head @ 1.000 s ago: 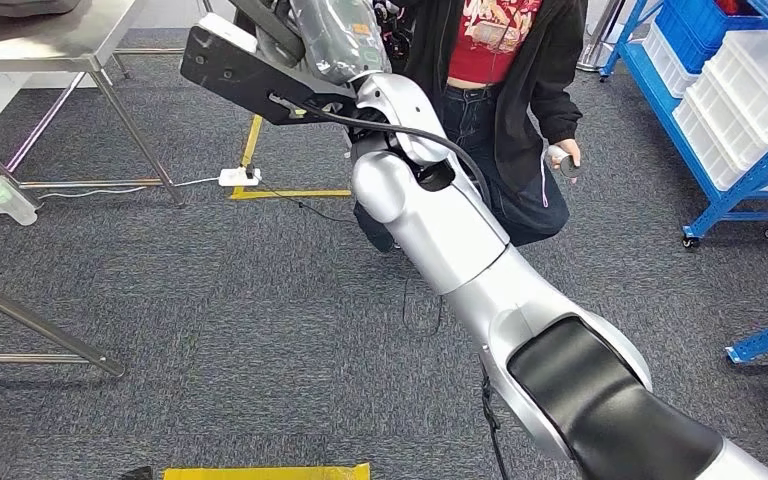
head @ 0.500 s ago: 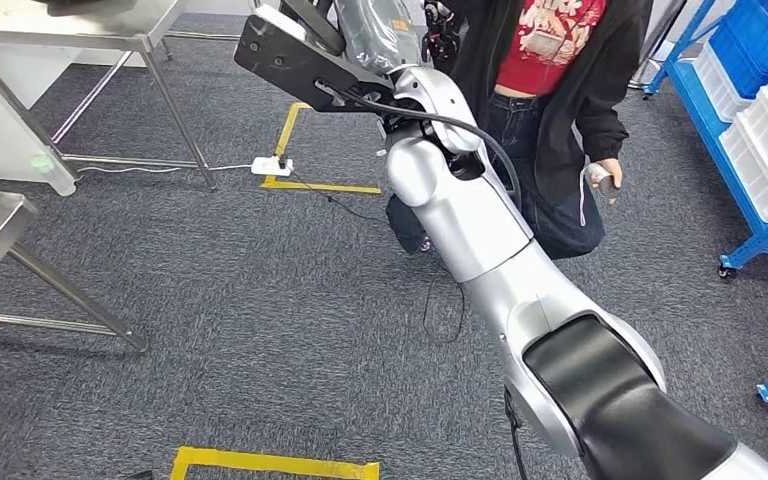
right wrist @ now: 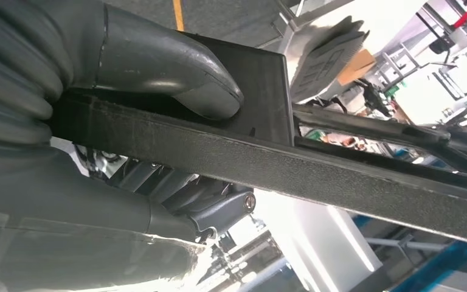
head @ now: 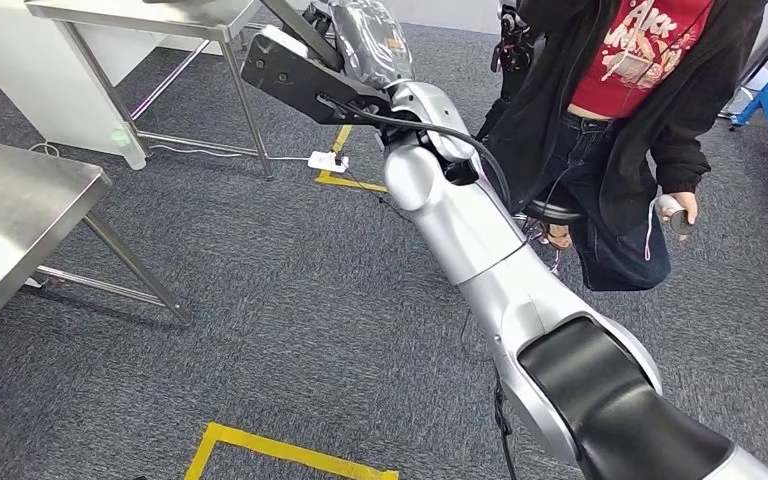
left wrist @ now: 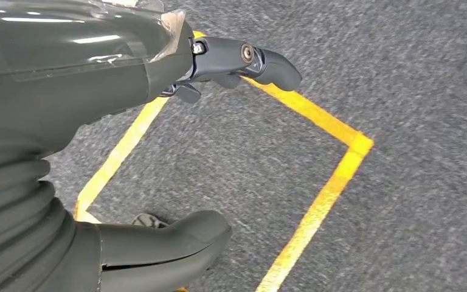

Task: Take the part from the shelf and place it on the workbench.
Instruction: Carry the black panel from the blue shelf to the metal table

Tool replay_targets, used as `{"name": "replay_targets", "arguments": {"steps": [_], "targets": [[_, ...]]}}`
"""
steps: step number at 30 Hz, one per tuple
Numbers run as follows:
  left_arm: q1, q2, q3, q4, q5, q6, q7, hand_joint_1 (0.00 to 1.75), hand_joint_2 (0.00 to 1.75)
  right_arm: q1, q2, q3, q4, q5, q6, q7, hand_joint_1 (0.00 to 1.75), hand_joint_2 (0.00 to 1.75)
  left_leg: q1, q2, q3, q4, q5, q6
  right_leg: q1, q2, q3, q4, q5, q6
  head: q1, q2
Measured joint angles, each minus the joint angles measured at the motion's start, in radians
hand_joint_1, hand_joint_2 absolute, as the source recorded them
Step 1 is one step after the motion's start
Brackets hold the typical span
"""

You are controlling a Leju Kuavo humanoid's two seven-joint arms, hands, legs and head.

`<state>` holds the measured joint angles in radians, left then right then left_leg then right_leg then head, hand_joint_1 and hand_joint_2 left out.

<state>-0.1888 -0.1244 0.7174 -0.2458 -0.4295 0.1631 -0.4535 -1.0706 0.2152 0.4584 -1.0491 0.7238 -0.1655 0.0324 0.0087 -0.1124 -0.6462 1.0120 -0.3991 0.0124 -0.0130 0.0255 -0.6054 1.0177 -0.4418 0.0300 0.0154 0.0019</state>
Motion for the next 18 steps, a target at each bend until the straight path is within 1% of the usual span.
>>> {"name": "replay_targets", "arguments": {"steps": [1,2,3,4,5,6,7,8,9,10,11,12,13,14,15,16,17,18], "targets": [[0.003,0.001,0.000,0.000,0.000,0.000,0.000,0.00,1.75,-0.001,0.004,0.000,0.003,0.000,0.000,0.000,1.75,1.75,0.000,0.012,-0.003,0.004,-0.004,-0.006,-0.002,-0.006,0.002,-0.004,0.003,-0.006,0.000,0.000],[0.005,0.001,0.000,0.000,0.001,0.001,0.000,0.00,1.75,-0.002,0.008,0.000,0.006,0.000,0.000,0.000,1.75,1.75,0.000,0.033,-0.012,0.021,-0.017,-0.012,-0.005,-0.013,0.005,-0.007,0.005,-0.013,-0.001,0.000],[0.005,0.002,0.001,-0.001,0.001,0.001,-0.001,0.00,1.75,-0.003,0.012,0.000,0.009,0.000,0.000,0.000,1.75,1.75,0.000,0.058,-0.030,0.059,-0.040,-0.018,-0.007,-0.021,0.007,-0.011,0.006,-0.019,-0.002,0.000],[0.005,0.001,0.001,0.000,0.001,0.001,-0.001,0.00,1.75,-0.004,0.013,0.000,0.011,0.000,-0.001,0.000,1.75,1.75,0.001,0.083,-0.057,0.118,-0.070,-0.023,-0.006,-0.028,0.009,-0.012,0.005,-0.024,-0.003,0.000],[0.005,0.001,0.000,0.000,0.001,0.001,-0.001,0.00,1.75,-0.004,0.014,0.000,0.014,0.000,-0.001,0.000,1.75,1.75,0.003,0.095,-0.091,0.188,-0.101,-0.028,-0.004,-0.038,0.010,-0.012,0.004,-0.028,-0.004,0.000],[0.005,0.001,0.000,0.000,0.001,0.001,-0.001,0.00,1.75,-0.004,0.014,0.000,0.017,0.000,-0.001,0.000,1.75,1.75,0.006,0.101,-0.123,0.248,-0.122,-0.031,-0.003,-0.047,0.011,-0.012,0.002,-0.030,-0.004,0.000],[0.006,0.001,0.000,0.000,0.002,0.001,-0.001,0.00,1.75,-0.003,0.014,0.000,0.020,-0.001,-0.001,0.000,1.75,1.75,0.008,0.103,-0.141,0.279,-0.126,-0.034,-0.002,-0.057,0.011,-0.012,0.001,-0.031,-0.004,0.000],[0.006,0.001,0.000,0.000,0.002,0.001,-0.001,0.00,1.75,-0.002,0.015,0.000,0.023,-0.001,-0.001,0.000,1.75,1.75,0.010,0.106,-0.140,0.272,-0.112,-0.037,-0.002,-0.066,0.012,-0.012,0.000,-0.032,-0.004,0.000],[0.007,0.002,0.001,-0.001,0.003,0.001,-0.001,0.00,1.75,-0.002,0.015,0.000,0.025,-0.001,-0.001,-0.001,1.75,1.75,0.012,0.113,-0.117,0.223,-0.081,-0.037,-0.002,-0.074,0.013,-0.011,-0.002,-0.031,-0.004,0.000],[0.007,0.003,0.001,-0.001,0.004,0.001,-0.001,0.00,1.75,-0.002,0.016,0.000,0.027,-0.001,-0.001,-0.002,1.75,1.75,0.013,0.130,-0.079,0.151,-0.046,-0.037,-0.001,-0.082,0.015,-0.011,-0.004,-0.030,-0.004,0.000],[0.006,0.004,0.001,-0.001,0.005,0.001,-0.001,0.00,1.75,-0.003,0.017,0.000,0.028,-0.002,-0.001,-0.003,1.75,1.75,0.010,0.148,-0.042,0.083,-0.021,-0.036,0.003,-0.088,0.017,-0.010,-0.007,-0.026,-0.004,0.000],[0.006,0.005,0.001,-0.001,0.007,0.001,-0.001,0.00,1.75,-0.005,0.019,0.000,0.030,-0.003,-0.002,-0.005,1.75,1.75,0.007,0.161,-0.016,0.034,-0.005,-0.032,0.007,-0.094,0.018,-0.009,-0.010,-0.022,-0.002,0.000],[0.006,0.005,0.001,-0.001,0.008,0.000,-0.002,0.00,1.75,-0.006,0.022,0.001,0.033,-0.003,-0.004,-0.007,1.75,1.75,0.004,0.168,-0.003,0.009,-0.001,-0.027,0.011,-0.100,0.020,-0.009,-0.013,-0.018,-0.001,0.000],[0.005,0.005,0.001,-0.001,0.009,0.000,-0.002,0.00,1.75,-0.008,0.025,0.001,0.037,-0.003,-0.007,-0.008,1.75,1.75,-0.001,0.163,-0.001,0.004,-0.004,-0.021,0.014,-0.108,0.021,-0.009,-0.015,-0.013,0.000,0.000],[0.006,0.005,0.002,-0.001,0.009,0.000,-0.002,0.00,1.75,-0.008,0.028,0.001,0.042,-0.002,-0.011,-0.009,1.75,1.75,-0.002,0.152,-0.002,0.002,-0.003,-0.013,0.015,-0.116,0.025,-0.010,-0.017,-0.009,0.002,0.000],[0.007,0.005,0.002,-0.001,0.009,0.000,-0.002,0.00,1.75,-0.008,0.031,0.001,0.047,-0.001,-0.016,-0.011,1.75,1.75,-0.002,0.143,0.002,-0.002,-0.001,-0.006,0.014,-0.118,0.025,-0.008,-0.021,-0.003,0.002,0.000],[0.007,0.005,0.004,-0.001,0.010,0.000,-0.003,0.00,1.75,-0.009,0.034,0.001,0.052,0.000,-0.021,-0.013,1.75,1.75,-0.001,0.133,0.006,-0.006,0.002,0.002,0.012,-0.109,0.021,0.006,-0.030,0.000,0.002,0.000],[0.006,0.005,0.005,-0.001,0.010,0.001,-0.004,0.00,1.75,-0.010,0.035,0.000,0.057,0.001,-0.028,-0.015,1.75,1.75,0.001,0.124,0.010,-0.011,0.005,0.009,0.010,-0.091,0.005,0.041,-0.048,0.000,0.002,0.000]]}}
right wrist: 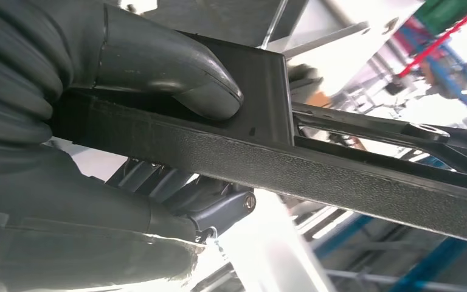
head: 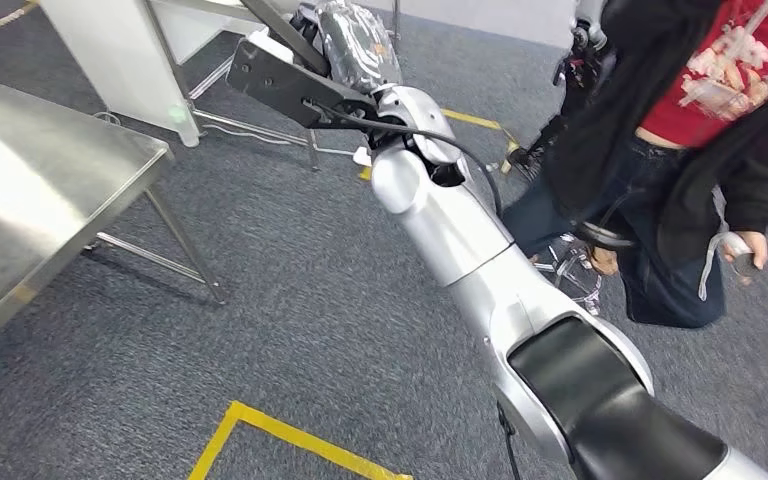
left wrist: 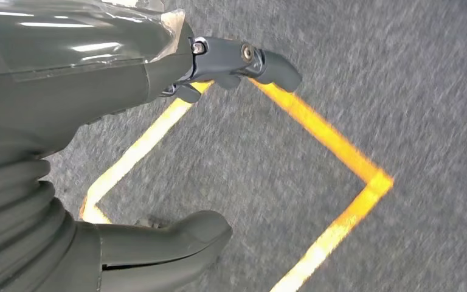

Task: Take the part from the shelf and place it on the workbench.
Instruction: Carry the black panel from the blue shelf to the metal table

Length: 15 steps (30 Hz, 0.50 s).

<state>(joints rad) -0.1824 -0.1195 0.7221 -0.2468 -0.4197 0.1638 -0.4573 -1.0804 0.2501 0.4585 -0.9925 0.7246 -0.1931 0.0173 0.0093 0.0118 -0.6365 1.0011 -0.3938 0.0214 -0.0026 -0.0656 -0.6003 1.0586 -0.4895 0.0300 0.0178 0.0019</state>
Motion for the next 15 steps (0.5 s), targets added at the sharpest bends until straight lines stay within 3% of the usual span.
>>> {"name": "replay_targets", "arguments": {"steps": [3,4,5,6,8,9,11,13,15], "targets": [[-0.001,0.001,0.003,0.000,0.000,0.000,-0.001,0.00,1.75,0.002,-0.001,-0.003,0.015,0.004,-0.012,-0.005,1.75,1.75,0.001,-0.032,0.002,-0.003,0.003,0.010,-0.006,0.053,-0.102,0.202,-0.074,-0.007,0.002,0.000],[0.000,0.001,0.004,0.000,0.000,-0.001,-0.001,0.00,1.75,0.005,-0.003,-0.004,0.020,0.004,-0.013,-0.005,1.75,1.75,0.001,-0.044,0.002,-0.003,0.002,0.011,-0.007,0.058,-0.129,0.249,-0.085,-0.005,0.002,0.000],[0.001,0.000,0.005,0.000,0.000,-0.001,-0.001,0.00,1.75,0.008,-0.005,-0.004,0.025,0.006,-0.013,-0.005,1.75,1.75,0.001,-0.057,0.002,-0.002,0.002,0.011,-0.007,0.061,-0.139,0.260,-0.080,0.000,0.002,0.000],[0.003,0.000,0.006,0.000,0.000,-0.002,-0.001,0.00,1.75,0.008,-0.006,-0.005,0.029,0.008,-0.013,-0.005,1.75,1.75,0.001,-0.069,0.002,-0.001,0.002,0.010,-0.007,0.063,-0.128,0.229,-0.060,0.008,0.002,0.000],[0.004,0.000,0.007,0.000,0.000,-0.002,-0.001,0.00,1.75,0.000,-0.008,-0.006,0.034,0.011,-0.013,-0.005,1.75,1.75,0.001,-0.091,0.000,0.004,0.001,0.007,-0.014,0.082,-0.068,0.092,0.000,0.023,0.002,0.000],[0.004,0.000,0.008,0.000,-0.001,-0.002,-0.001,0.00,1.75,-0.008,-0.008,-0.006,0.036,0.011,-0.013,-0.004,1.75,1.75,-0.001,-0.101,-0.003,0.009,-0.001,0.003,-0.018,0.096,-0.040,0.030,0.023,0.024,0.001,0.000],[0.004,0.001,0.009,0.000,-0.002,-0.003,-0.001,0.00,1.75,-0.018,-0.009,-0.008,0.040,0.011,-0.013,-0.002,1.75,1.75,0.000,-0.116,-0.011,0.015,-0.003,-0.008,-0.020,0.112,-0.011,-0.029,0.041,0.016,0.000,0.000],[0.007,0.002,0.010,0.000,-0.002,-0.003,0.000,0.00,1.75,-0.021,-0.010,-0.010,0.044,0.012,-0.012,0.000,1.75,1.75,0.006,-0.123,-0.017,0.016,-0.003,-0.020,-0.019,0.097,-0.009,-0.032,0.044,0.000,0.000,0.000],[0.009,0.003,0.010,0.000,-0.001,-0.004,0.000,0.00,1.75,-0.022,-0.007,-0.010,0.046,0.012,-0.010,0.000,1.75,1.75,0.006,-0.087,-0.034,0.049,-0.027,-0.031,-0.021,0.082,-0.007,-0.036,0.048,-0.016,-0.002,0.000]]}}
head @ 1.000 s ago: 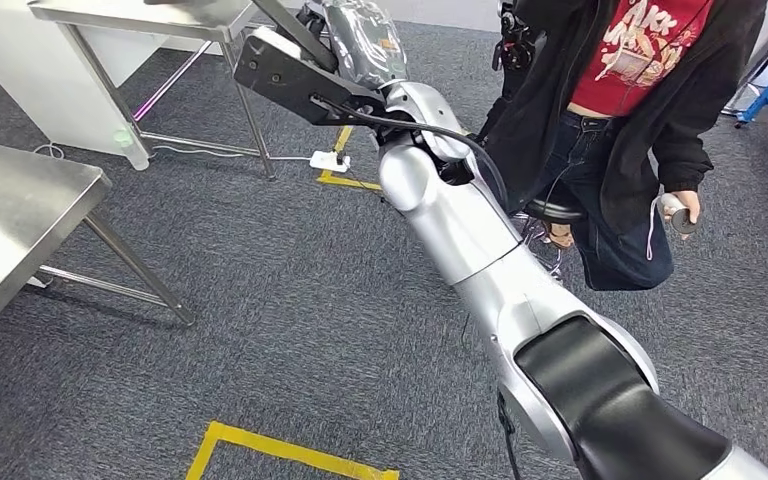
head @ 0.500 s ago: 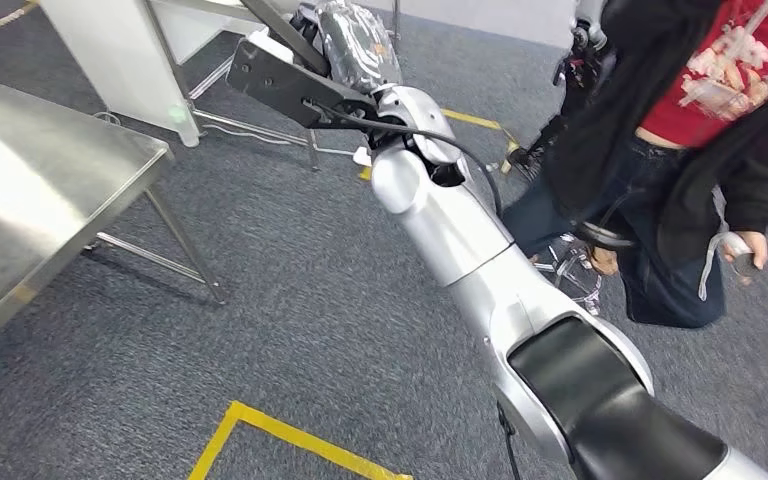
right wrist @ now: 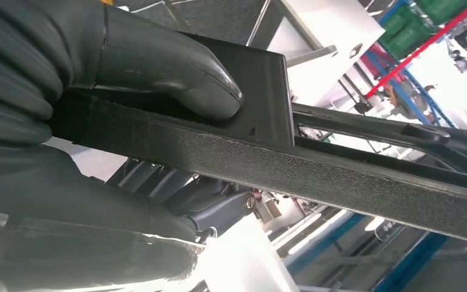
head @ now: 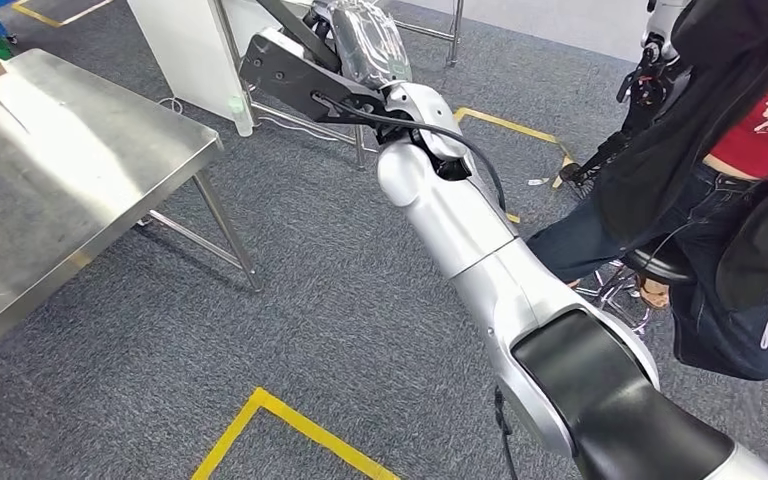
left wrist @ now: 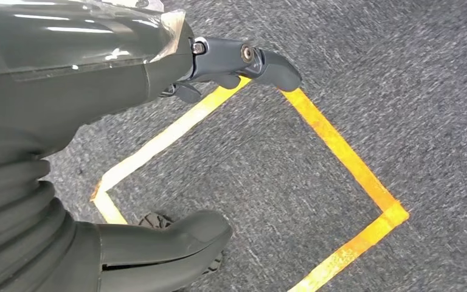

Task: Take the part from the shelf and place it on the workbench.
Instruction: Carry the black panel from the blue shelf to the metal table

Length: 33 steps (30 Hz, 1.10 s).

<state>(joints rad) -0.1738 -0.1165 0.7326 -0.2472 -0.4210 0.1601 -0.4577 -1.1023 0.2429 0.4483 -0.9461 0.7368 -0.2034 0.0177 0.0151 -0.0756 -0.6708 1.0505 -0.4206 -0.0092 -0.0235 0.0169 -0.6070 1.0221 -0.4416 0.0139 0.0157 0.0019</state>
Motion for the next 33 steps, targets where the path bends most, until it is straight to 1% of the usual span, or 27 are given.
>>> {"name": "replay_targets", "arguments": {"steps": [2,3,4,5,6,7,9,10,11,13,14,15,16,17,19,20,21,22,23,24,25,26,28,29,31,32,33], "targets": [[-0.001,0.000,0.000,0.000,0.001,0.000,-0.001,0.00,1.75,-0.001,0.003,0.000,0.002,0.001,0.004,0.000,1.75,1.75,-0.001,0.051,-0.052,0.110,-0.060,-0.007,0.001,-0.015,0.002,-0.002,-0.001,-0.010,-0.002,0.000],[-0.001,0.000,0.000,0.000,0.001,-0.001,-0.002,0.00,1.75,-0.001,0.003,0.000,0.004,0.002,0.005,0.000,1.75,1.75,0.000,0.062,-0.086,0.178,-0.089,-0.010,0.003,-0.024,0.002,-0.002,-0.002,-0.013,-0.002,0.000],[-0.001,0.000,0.001,0.000,0.002,-0.001,-0.002,0.00,1.75,-0.001,0.003,0.000,0.006,0.003,0.007,0.000,1.75,1.75,0.001,0.066,-0.112,0.230,-0.106,-0.012,0.005,-0.033,0.002,-0.001,-0.003,-0.014,-0.002,0.000],[-0.001,0.000,0.001,0.000,0.003,-0.002,-0.003,0.00,1.75,0.000,0.003,0.001,0.008,0.004,0.008,0.000,1.75,1.75,0.002,0.068,-0.123,0.249,-0.104,-0.013,0.007,-0.042,0.002,-0.001,-0.004,-0.015,-0.002,0.000],[0.000,0.001,0.002,0.000,0.003,-0.002,-0.003,0.00,1.75,0.000,0.004,0.001,0.010,0.004,0.009,0.000,1.75,1.75,0.002,0.071,-0.113,0.227,-0.084,-0.012,0.007,-0.051,0.003,-0.001,-0.005,-0.016,-0.002,0.000],[0.000,0.003,0.003,0.000,0.004,-0.002,-0.004,0.00,1.75,0.000,0.005,0.001,0.011,0.005,0.009,0.000,1.75,1.75,0.002,0.079,-0.084,0.169,-0.051,-0.010,0.008,-0.060,0.005,-0.001,-0.006,-0.016,-0.002,0.000],[-0.001,0.005,0.004,0.000,0.004,-0.002,-0.004,0.00,1.75,-0.002,0.007,0.001,0.011,0.006,0.009,0.000,1.75,1.75,-0.004,0.120,-0.011,0.034,0.003,-0.001,0.014,-0.074,0.009,-0.001,-0.011,-0.012,-0.002,0.000],[-0.002,0.006,0.005,0.000,0.004,-0.003,-0.005,0.00,1.75,-0.003,0.008,0.001,0.012,0.006,0.009,0.000,1.75,1.75,-0.008,0.134,0.010,-0.006,0.014,0.005,0.019,-0.081,0.011,0.000,-0.014,-0.008,-0.001,0.000],[-0.003,0.006,0.005,0.000,0.004,-0.003,-0.005,0.00,1.75,-0.004,0.008,0.002,0.012,0.007,0.009,0.000,1.75,1.75,-0.013,0.141,0.018,-0.023,0.015,0.010,0.023,-0.088,0.012,-0.001,-0.016,-0.005,-0.001,0.000],[-0.003,0.006,0.007,0.000,0.004,-0.003,-0.006,0.00,1.75,-0.005,0.009,0.002,0.013,0.008,0.009,0.000,1.75,1.75,-0.015,0.120,0.019,-0.028,0.016,0.021,0.027,-0.104,0.016,-0.002,-0.021,0.004,0.000,0.000],[-0.002,0.006,0.008,0.000,0.004,-0.003,-0.006,0.00,1.75,-0.005,0.010,0.003,0.013,0.008,0.009,0.000,1.75,1.75,-0.013,0.110,0.022,-0.033,0.018,0.027,0.026,-0.100,0.014,0.003,-0.027,0.008,0.000,0.000],[-0.002,0.005,0.008,0.000,0.004,-0.003,-0.007,0.00,1.75,-0.006,0.011,0.002,0.013,0.008,0.009,0.000,1.75,1.75,-0.011,0.101,0.025,-0.037,0.022,0.034,0.026,-0.085,0.006,0.023,-0.038,0.011,0.000,0.000],[-0.003,0.005,0.009,0.000,0.004,-0.003,-0.007,0.00,1.75,-0.007,0.010,0.002,0.013,0.007,0.009,0.000,1.75,1.75,-0.008,0.091,0.028,-0.041,0.025,0.040,0.024,-0.064,-0.014,0.067,-0.059,0.010,0.001,0.000],[-0.004,0.004,0.009,-0.001,0.005,-0.004,-0.008,0.00,1.75,-0.007,0.009,0.002,0.014,0.007,0.009,0.000,1.75,1.75,-0.007,0.081,0.028,-0.042,0.026,0.043,0.021,-0.043,-0.044,0.130,-0.084,0.008,0.002,0.000],[-0.005,0.004,0.009,-0.001,0.005,-0.008,-0.008,0.00,1.75,-0.005,0.004,0.001,0.018,0.006,0.010,0.000,1.75,1.75,-0.006,0.056,0.028,-0.042,0.027,0.047,0.018,-0.026,-0.113,0.265,-0.129,0.007,0.002,0.000],[-0.004,0.004,0.009,-0.001,0.005,-0.010,-0.008,0.00,1.75,-0.003,0.001,0.001,0.020,0.005,0.010,0.000,1.75,1.75,-0.006,0.043,0.028,-0.042,0.027,0.046,0.017,-0.024,-0.131,0.294,-0.132,0.012,0.002,0.000],[-0.003,0.004,0.009,-0.001,0.006,-0.013,-0.008,0.00,1.75,-0.002,0.000,0.001,0.022,0.006,0.011,0.000,1.75,1.75,-0.006,0.031,0.029,-0.041,0.027,0.046,0.016,-0.022,-0.129,0.281,-0.120,0.019,0.002,0.000],[-0.002,0.003,0.009,-0.001,0.006,-0.015,-0.008,0.00,1.75,-0.002,-0.002,0.001,0.024,0.007,0.012,0.000,1.75,1.75,-0.005,0.018,0.029,-0.040,0.027,0.046,0.014,-0.018,-0.107,0.229,-0.093,0.029,0.002,0.000],[-0.002,0.002,0.009,-0.001,0.006,-0.016,-0.008,0.00,1.75,-0.003,-0.003,0.001,0.025,0.008,0.013,-0.001,1.75,1.75,-0.005,0.007,0.028,-0.038,0.026,0.044,0.010,-0.005,-0.073,0.154,-0.061,0.038,0.002,0.000],[-0.002,0.002,0.009,-0.001,0.006,-0.017,-0.009,0.00,1.75,-0.004,-0.004,0.001,0.026,0.009,0.014,-0.001,1.75,1.75,-0.007,-0.003,0.026,-0.034,0.025,0.040,0.005,0.011,-0.040,0.085,-0.034,0.042,0.002,0.000],[-0.002,0.002,0.009,-0.001,0.006,-0.017,-0.009,0.00,1.75,-0.004,-0.004,0.002,0.026,0.009,0.015,-0.002,1.75,1.75,-0.007,-0.012,0.023,-0.031,0.025,0.036,0.002,0.022,-0.017,0.036,-0.015,0.041,0.002,0.000],[-0.001,0.003,0.009,-0.001,0.007,-0.018,-0.009,0.00,1.75,-0.005,-0.005,0.002,0.028,0.010,0.016,-0.002,1.75,1.75,-0.007,-0.019,0.020,-0.030,0.025,0.030,0.001,0.029,-0.006,0.013,-0.007,0.036,0.001,0.000],[0.001,0.004,0.010,-0.001,0.010,-0.020,-0.010,0.00,1.75,-0.005,-0.005,0.003,0.030,0.013,0.018,-0.002,1.75,1.75,-0.004,-0.029,0.015,-0.032,0.028,0.017,0.004,0.016,-0.004,0.008,-0.004,0.019,0.001,0.000],[0.002,0.005,0.010,-0.001,0.012,-0.021,-0.010,0.00,1.75,-0.006,-0.004,0.004,0.031,0.016,0.020,-0.002,1.75,1.75,-0.003,-0.020,0.012,-0.029,0.025,0.011,0.003,0.010,-0.003,0.005,-0.002,0.011,0.001,0.000],[0.002,0.006,0.010,-0.001,0.013,-0.024,-0.010,0.00,1.75,-0.011,0.000,0.005,0.034,0.023,0.026,-0.002,1.75,1.75,-0.004,0.022,-0.011,0.020,-0.008,0.001,-0.001,-0.004,0.000,0.000,0.002,-0.005,-0.002,0.000],[0.001,0.006,0.010,-0.001,0.014,-0.025,-0.010,0.00,1.75,-0.014,0.001,0.005,0.035,0.027,0.031,-0.002,1.75,1.75,-0.003,0.046,-0.035,0.074,-0.038,-0.003,0.000,-0.011,0.001,0.000,0.001,-0.010,-0.003,0.000],[0.000,0.006,0.010,-0.001,0.014,-0.026,-0.010,0.00,1.75,-0.016,0.002,0.006,0.038,0.029,0.035,-0.002,1.75,1.75,-0.001,0.059,-0.068,0.143,-0.070,-0.006,0.002,-0.019,0.001,0.000,0.001,-0.014,-0.004,0.000]]}}
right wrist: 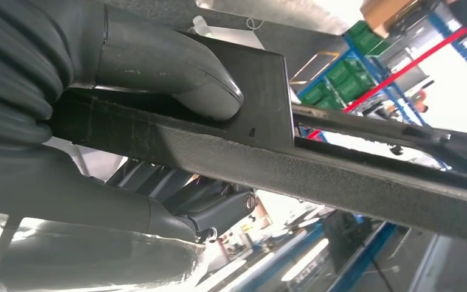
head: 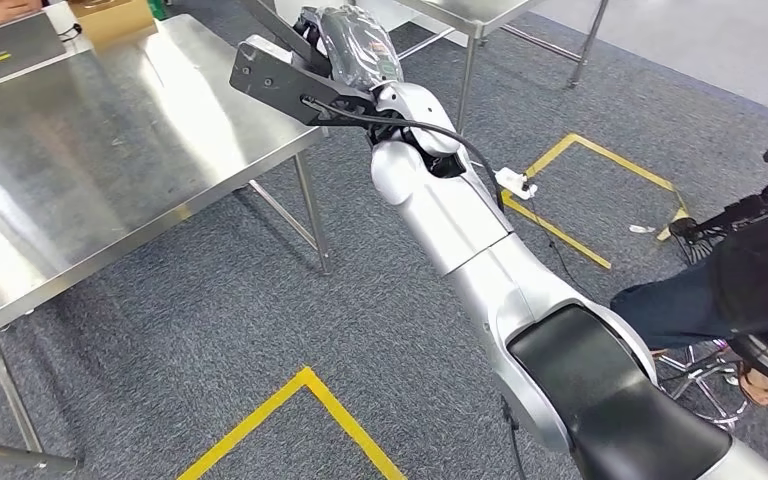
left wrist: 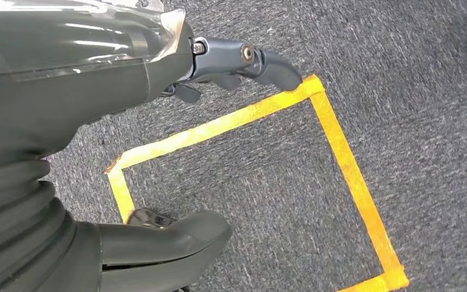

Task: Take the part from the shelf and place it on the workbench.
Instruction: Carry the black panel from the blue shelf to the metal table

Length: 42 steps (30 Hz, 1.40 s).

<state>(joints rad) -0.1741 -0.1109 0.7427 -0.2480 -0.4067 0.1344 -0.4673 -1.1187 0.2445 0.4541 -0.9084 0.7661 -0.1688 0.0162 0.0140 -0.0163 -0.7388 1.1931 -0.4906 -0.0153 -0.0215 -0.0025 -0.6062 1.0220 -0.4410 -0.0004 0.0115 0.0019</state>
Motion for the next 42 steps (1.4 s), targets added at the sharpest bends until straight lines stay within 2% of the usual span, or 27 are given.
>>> {"name": "replay_targets", "arguments": {"steps": [1,2,3,4,6,8,11,12,13,15,17,18,19,21,22,24,26,28,30,32,33,34,35,37,39,41,42], "targets": [[0.000,0.000,0.000,0.000,0.000,-0.001,0.000,0.00,1.75,-0.001,0.000,0.001,0.003,0.002,0.003,0.000,1.75,1.75,0.002,0.006,-0.031,0.063,-0.024,-0.003,0.002,-0.009,0.000,0.000,-0.001,-0.002,0.000,0.000],[0.000,0.000,0.000,0.000,0.000,-0.002,0.000,0.00,1.75,-0.001,0.000,0.001,0.006,0.003,0.004,0.000,1.75,1.75,0.003,0.008,-0.050,0.100,-0.032,-0.004,0.003,-0.018,0.000,0.000,-0.001,-0.003,0.000,0.000],[0.001,0.000,0.000,0.000,0.001,-0.003,0.000,0.00,1.75,-0.002,0.000,0.002,0.009,0.004,0.005,0.001,1.75,1.75,0.004,0.010,-0.051,0.101,-0.022,-0.004,0.005,-0.027,0.000,0.000,-0.002,-0.003,0.000,0.000],[0.001,0.001,0.000,0.000,0.001,-0.004,0.000,0.00,1.75,-0.003,0.000,0.002,0.010,0.006,0.008,0.001,1.75,1.75,0.005,0.015,-0.030,0.060,0.004,-0.003,0.005,-0.036,0.001,0.000,-0.003,-0.004,0.000,0.000],[0.000,0.003,0.001,0.000,0.001,-0.006,0.000,0.00,1.75,-0.007,0.000,0.004,0.012,0.014,0.013,0.002,1.75,1.75,-0.001,0.051,0.045,-0.078,0.061,0.006,0.011,-0.051,0.003,0.001,-0.005,-0.001,0.000,0.000],[-0.001,0.003,0.001,-0.001,0.001,-0.007,0.000,0.00,1.75,-0.014,-0.002,0.005,0.013,0.018,0.017,0.003,1.75,1.75,-0.009,0.078,0.088,-0.160,0.082,0.017,0.019,-0.065,0.004,0.001,-0.009,0.005,0.002,0.000],[-0.001,0.003,0.001,0.000,0.001,-0.008,0.000,0.00,1.75,-0.019,-0.003,0.007,0.015,0.018,0.020,0.005,1.75,1.75,-0.011,0.055,0.093,-0.173,0.084,0.031,0.023,-0.085,0.009,0.000,-0.016,0.017,0.003,0.000],[-0.001,0.002,0.001,-0.001,0.001,-0.008,0.000,0.00,1.75,-0.021,-0.003,0.007,0.016,0.018,0.021,0.005,1.75,1.75,-0.009,0.046,0.097,-0.178,0.087,0.038,0.023,-0.078,0.006,0.011,-0.025,0.021,0.003,0.000],[-0.002,0.001,0.001,-0.001,0.001,-0.008,0.000,0.00,1.75,-0.023,-0.005,0.007,0.017,0.018,0.021,0.005,1.75,1.75,-0.006,0.037,0.101,-0.183,0.091,0.045,0.022,-0.061,-0.006,0.042,-0.041,0.021,0.004,0.000],[-0.005,0.000,0.001,-0.001,0.002,-0.008,0.000,0.00,1.75,-0.024,-0.011,0.008,0.019,0.018,0.021,0.005,1.75,1.75,-0.003,0.016,0.104,-0.187,0.095,0.053,0.017,-0.020,-0.063,0.164,-0.092,0.017,0.005,0.000],[-0.005,0.000,0.001,-0.001,0.002,-0.008,0.000,0.00,1.75,-0.021,-0.017,0.008,0.023,0.020,0.024,0.006,1.75,1.75,-0.003,-0.009,0.103,-0.187,0.095,0.055,0.013,-0.006,-0.123,0.281,-0.128,0.019,0.005,0.000],[-0.003,0.000,0.001,-0.001,0.001,-0.009,0.000,0.00,1.75,-0.019,-0.019,0.008,0.025,0.022,0.027,0.008,1.75,1.75,-0.003,-0.023,0.103,-0.186,0.095,0.055,0.012,-0.004,-0.131,0.292,-0.125,0.026,0.006,0.000],[-0.002,-0.001,0.001,-0.001,0.001,-0.010,0.000,0.00,1.75,-0.018,-0.021,0.008,0.027,0.025,0.031,0.010,1.75,1.75,-0.002,-0.035,0.104,-0.185,0.095,0.054,0.010,-0.002,-0.118,0.259,-0.106,0.035,0.006,0.000],[-0.001,-0.001,0.001,-0.001,0.000,-0.010,0.000,0.00,1.75,-0.020,-0.025,0.009,0.028,0.032,0.041,0.013,1.75,1.75,-0.002,-0.058,0.102,-0.181,0.094,0.049,0.001,0.019,-0.054,0.116,-0.047,0.052,0.006,0.000],[-0.001,-0.001,0.001,-0.001,0.000,-0.011,0.000,0.00,1.75,-0.020,-0.026,0.010,0.028,0.035,0.047,0.014,1.75,1.75,-0.003,-0.067,0.100,-0.177,0.092,0.044,-0.002,0.030,-0.025,0.055,-0.024,0.055,0.005,0.000],[0.000,0.000,0.001,-0.001,0.000,-0.011,0.001,0.00,1.75,-0.019,-0.027,0.013,0.029,0.039,0.058,0.017,1.75,1.75,-0.002,-0.079,0.094,-0.174,0.092,0.033,-0.003,0.041,-0.002,0.008,-0.008,0.047,0.005,0.000],[0.003,0.002,0.002,-0.001,0.000,-0.011,0.001,0.00,1.75,-0.018,-0.026,0.015,0.029,0.042,0.064,0.021,1.75,1.75,0.002,-0.085,0.089,-0.176,0.093,0.022,-0.001,0.028,0.000,0.005,-0.004,0.032,0.005,0.000],[0.005,0.002,0.002,-0.001,0.000,-0.010,0.001,0.00,1.75,-0.020,-0.023,0.016,0.028,0.045,0.067,0.022,1.75,1.75,0.002,-0.054,0.074,-0.147,0.073,0.013,-0.005,0.016,0.001,0.001,0.000,0.017,0.002,0.000],[0.003,0.002,0.002,-0.001,0.000,-0.011,0.000,0.00,1.75,-0.021,-0.021,0.017,0.028,0.047,0.069,0.022,1.75,1.75,0.001,-0.009,0.023,-0.041,0.017,0.005,-0.004,0.002,0.002,0.000,-0.001,0.006,-0.001,0.000],[0.003,0.002,0.002,0.000,-0.001,-0.011,0.000,0.00,1.75,-0.018,-0.022,0.018,0.028,0.050,0.072,0.022,1.75,1.75,0.004,0.007,-0.042,0.087,-0.031,0.000,0.000,-0.015,0.003,0.000,-0.003,0.002,-0.002,0.000],[0.003,0.002,0.002,0.000,-0.001,-0.011,0.000,0.00,1.75,-0.016,-0.023,0.018,0.028,0.052,0.074,0.023,1.75,1.75,0.004,0.009,-0.057,0.113,-0.032,0.000,0.001,-0.024,0.003,0.000,-0.004,0.001,-0.002,0.000],[0.003,0.002,0.002,0.000,-0.001,-0.011,0.000,0.00,1.75,-0.014,-0.024,0.019,0.028,0.054,0.076,0.023,1.75,1.75,0.004,0.012,-0.050,0.097,-0.014,0.002,0.003,-0.033,0.005,0.000,-0.005,0.000,-0.002,0.000],[0.003,0.002,0.002,-0.001,-0.001,-0.011,0.000,0.00,1.75,-0.014,-0.024,0.019,0.028,0.054,0.076,0.024,1.75,1.75,0.004,0.018,-0.023,0.042,0.017,0.005,0.004,-0.042,0.006,0.000,-0.006,-0.001,-0.002,0.000],[0.001,0.004,0.002,-0.001,-0.002,-0.010,0.000,0.00,1.75,-0.017,-0.024,0.020,0.028,0.054,0.077,0.024,1.75,1.75,-0.003,0.054,0.052,-0.098,0.073,0.016,0.010,-0.057,0.011,0.001,-0.011,0.003,-0.001,0.000],[-0.002,0.005,0.002,-0.001,-0.002,-0.010,0.001,0.00,1.75,-0.019,-0.026,0.020,0.028,0.056,0.078,0.025,1.75,1.75,-0.012,0.074,0.087,-0.165,0.086,0.026,0.018,-0.073,0.014,0.001,-0.016,0.010,0.000,0.000],[-0.002,0.006,0.002,-0.001,-0.001,-0.009,0.001,0.00,1.75,-0.020,-0.025,0.021,0.028,0.058,0.082,0.025,1.75,1.75,-0.014,0.055,0.087,-0.170,0.087,0.036,0.022,-0.088,0.017,-0.001,-0.020,0.018,0.001,0.000],[-0.001,0.005,0.002,-0.001,-0.001,-0.009,0.001,0.00,1.75,-0.020,-0.025,0.021,0.028,0.059,0.083,0.025,1.75,1.75,-0.013,0.045,0.090,-0.175,0.090,0.042,0.021,-0.084,0.016,0.003,-0.025,0.023,0.001,0.000]]}}
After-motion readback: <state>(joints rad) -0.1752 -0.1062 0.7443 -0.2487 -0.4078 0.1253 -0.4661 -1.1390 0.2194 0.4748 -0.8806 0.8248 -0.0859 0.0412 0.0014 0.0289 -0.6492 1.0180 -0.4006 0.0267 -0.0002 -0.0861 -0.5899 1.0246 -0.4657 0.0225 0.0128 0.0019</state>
